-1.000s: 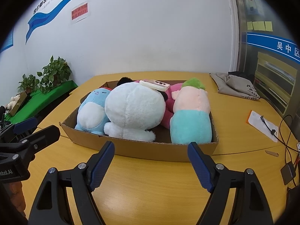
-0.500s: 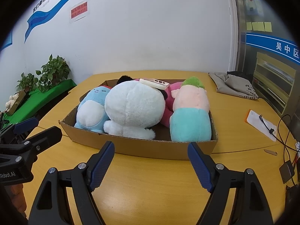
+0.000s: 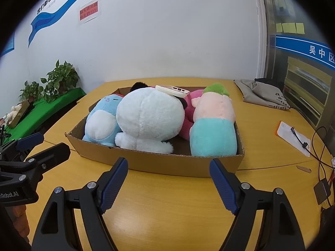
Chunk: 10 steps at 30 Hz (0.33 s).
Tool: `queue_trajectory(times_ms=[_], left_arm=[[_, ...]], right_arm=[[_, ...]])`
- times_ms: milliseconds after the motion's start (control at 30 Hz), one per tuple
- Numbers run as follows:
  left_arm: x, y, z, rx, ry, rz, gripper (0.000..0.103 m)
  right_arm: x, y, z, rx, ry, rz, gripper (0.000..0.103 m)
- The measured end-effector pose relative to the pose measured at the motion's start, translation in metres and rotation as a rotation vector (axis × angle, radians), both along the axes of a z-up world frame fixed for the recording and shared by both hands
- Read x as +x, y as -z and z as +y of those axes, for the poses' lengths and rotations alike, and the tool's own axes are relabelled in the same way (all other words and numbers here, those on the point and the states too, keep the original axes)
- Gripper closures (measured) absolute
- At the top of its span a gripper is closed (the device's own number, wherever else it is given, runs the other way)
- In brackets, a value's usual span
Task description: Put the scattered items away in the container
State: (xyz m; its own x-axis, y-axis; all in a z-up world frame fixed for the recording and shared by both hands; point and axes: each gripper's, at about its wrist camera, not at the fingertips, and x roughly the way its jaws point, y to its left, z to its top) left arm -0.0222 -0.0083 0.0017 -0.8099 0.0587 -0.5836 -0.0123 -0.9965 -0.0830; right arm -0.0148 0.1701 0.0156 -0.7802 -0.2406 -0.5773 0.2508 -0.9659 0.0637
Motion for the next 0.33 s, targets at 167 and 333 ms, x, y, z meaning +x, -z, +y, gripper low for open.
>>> queue_trajectory(times_ms=[167, 333], left_arm=[[0.000, 0.002, 0.009, -0.010, -0.006, -0.008, 0.000], [-0.001, 0.004, 0.017, -0.022, 0.028, -0.021, 0.000]], right_arm=[[-0.001, 0.003, 0.008, -0.007, 0.013, -0.005, 0.023], [-0.003, 0.006, 0.013, -0.007, 0.032, -0.014, 0.023]])
